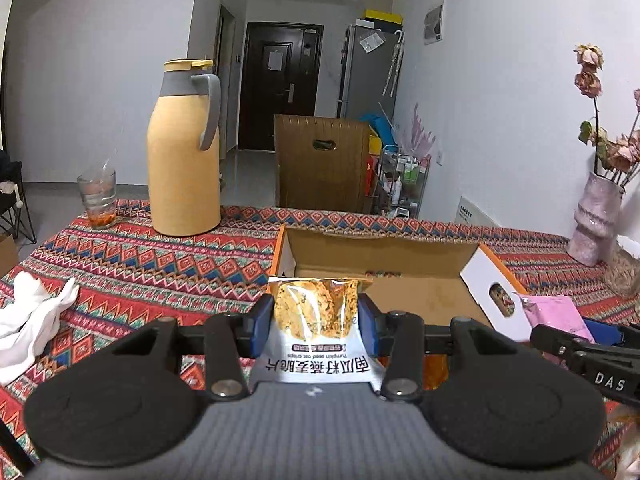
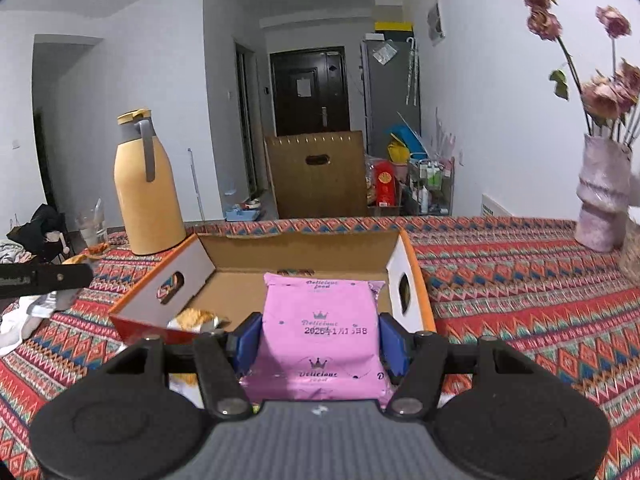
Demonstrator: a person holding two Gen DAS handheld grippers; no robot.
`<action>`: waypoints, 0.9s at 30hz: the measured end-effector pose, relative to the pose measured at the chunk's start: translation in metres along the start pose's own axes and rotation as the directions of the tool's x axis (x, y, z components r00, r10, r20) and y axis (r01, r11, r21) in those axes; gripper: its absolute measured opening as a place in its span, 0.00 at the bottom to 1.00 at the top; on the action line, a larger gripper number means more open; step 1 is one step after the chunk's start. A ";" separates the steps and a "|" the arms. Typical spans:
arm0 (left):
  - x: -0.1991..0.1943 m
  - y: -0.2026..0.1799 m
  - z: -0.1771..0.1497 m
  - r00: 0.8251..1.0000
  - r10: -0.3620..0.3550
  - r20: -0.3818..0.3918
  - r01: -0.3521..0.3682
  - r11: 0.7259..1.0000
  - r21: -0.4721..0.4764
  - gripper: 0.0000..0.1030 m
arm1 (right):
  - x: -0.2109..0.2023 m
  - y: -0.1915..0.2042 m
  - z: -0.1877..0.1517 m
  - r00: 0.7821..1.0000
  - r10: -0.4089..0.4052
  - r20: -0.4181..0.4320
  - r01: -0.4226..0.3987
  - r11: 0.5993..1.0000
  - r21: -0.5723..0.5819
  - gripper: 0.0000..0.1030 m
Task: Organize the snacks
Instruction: 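Lower both held packets into the cardboard box and open both tools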
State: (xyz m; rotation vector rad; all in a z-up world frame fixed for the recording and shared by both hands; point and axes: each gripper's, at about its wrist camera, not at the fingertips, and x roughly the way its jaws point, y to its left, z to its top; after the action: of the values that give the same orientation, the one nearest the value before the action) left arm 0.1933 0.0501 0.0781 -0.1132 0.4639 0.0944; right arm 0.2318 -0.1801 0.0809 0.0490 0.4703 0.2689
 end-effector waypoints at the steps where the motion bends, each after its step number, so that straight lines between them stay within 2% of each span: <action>1: 0.005 -0.002 0.004 1.000 0.004 0.002 -0.004 1.000 -0.001 0.43 | 0.004 0.000 0.003 1.000 0.001 0.003 -0.001 1.000 -0.001 0.59; 11: 0.055 -0.021 0.022 0.999 0.036 0.009 -0.036 0.999 -0.026 0.43 | 0.056 -0.003 0.029 1.000 -0.013 0.003 0.013 1.000 0.010 0.59; 15: 0.073 -0.025 0.017 0.999 0.046 -0.003 -0.046 0.999 -0.019 0.43 | 0.072 -0.005 0.024 1.000 -0.025 -0.003 0.025 1.000 0.012 0.59; 23: 0.095 -0.027 0.000 0.999 0.023 -0.043 -0.023 1.000 -0.002 0.44 | 0.099 -0.010 0.011 0.997 -0.015 -0.073 0.017 1.000 0.024 0.59; 27: 0.095 -0.024 -0.002 0.999 0.006 -0.039 -0.006 1.000 -0.005 0.49 | 0.101 -0.012 0.008 0.996 -0.020 -0.087 0.023 0.999 0.027 0.60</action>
State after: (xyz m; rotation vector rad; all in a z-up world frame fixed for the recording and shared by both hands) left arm 0.2792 0.0319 0.0356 -0.1194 0.5034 0.0991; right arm 0.3246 -0.1642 0.0423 0.0593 0.5608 0.2440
